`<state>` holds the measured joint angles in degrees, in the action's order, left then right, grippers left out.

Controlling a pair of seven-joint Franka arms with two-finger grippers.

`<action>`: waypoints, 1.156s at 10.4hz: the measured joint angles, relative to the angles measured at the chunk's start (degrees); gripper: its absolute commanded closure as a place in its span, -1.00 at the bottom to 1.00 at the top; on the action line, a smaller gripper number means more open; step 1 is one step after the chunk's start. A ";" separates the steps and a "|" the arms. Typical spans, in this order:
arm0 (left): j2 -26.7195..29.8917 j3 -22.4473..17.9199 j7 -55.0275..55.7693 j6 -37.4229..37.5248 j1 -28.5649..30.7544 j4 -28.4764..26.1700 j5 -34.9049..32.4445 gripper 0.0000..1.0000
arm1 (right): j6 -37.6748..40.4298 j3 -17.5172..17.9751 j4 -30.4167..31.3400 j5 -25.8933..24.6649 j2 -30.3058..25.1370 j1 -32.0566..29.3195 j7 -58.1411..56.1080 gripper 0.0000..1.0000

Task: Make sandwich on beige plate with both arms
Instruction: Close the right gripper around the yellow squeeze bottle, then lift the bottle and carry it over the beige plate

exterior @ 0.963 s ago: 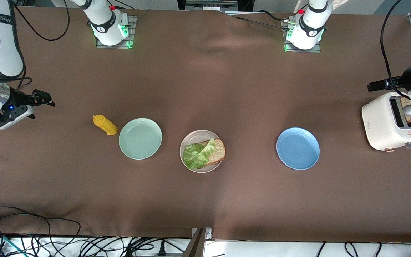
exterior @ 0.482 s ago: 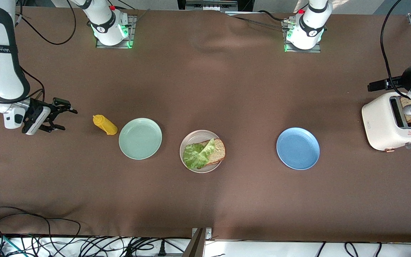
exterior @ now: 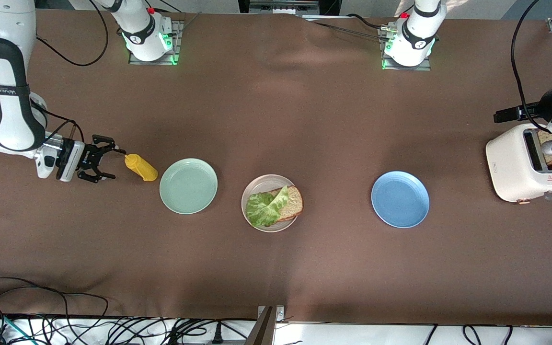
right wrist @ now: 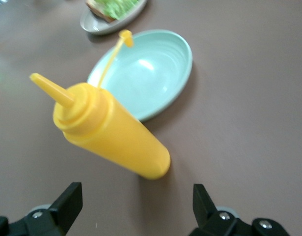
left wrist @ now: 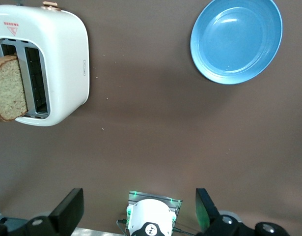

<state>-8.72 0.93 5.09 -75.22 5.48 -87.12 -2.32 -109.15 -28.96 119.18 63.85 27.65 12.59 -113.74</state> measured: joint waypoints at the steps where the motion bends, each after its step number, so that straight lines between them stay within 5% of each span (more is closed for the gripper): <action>1: 0.00 0.01 0.00 0.00 0.00 0.00 0.00 -1.00 | 2.57 0.03 0.00 3.60 1.57 0.00 -4.93 -1.00; 6: 0.00 0.05 0.00 0.00 -0.01 0.00 0.00 -1.00 | 8.24 1.43 -0.26 10.58 4.26 0.04 -21.22 -0.90; 7: 0.00 0.05 0.00 0.00 -0.01 0.00 0.00 -1.00 | 8.27 1.95 -0.26 12.16 4.26 0.09 -23.69 -0.65; 9: 0.00 0.06 0.20 0.00 -0.02 0.00 0.00 -1.00 | 8.28 2.54 -0.26 12.93 4.26 0.10 -24.99 0.34; 12: 0.00 0.09 0.29 0.00 -0.02 0.00 0.00 -1.00 | 6.88 2.78 -0.52 12.97 4.26 0.39 -23.66 0.79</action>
<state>-8.72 1.03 5.37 -75.22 5.45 -87.12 -2.32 -102.28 -26.19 118.66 76.81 31.91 12.98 -137.40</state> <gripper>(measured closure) 0.000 0.555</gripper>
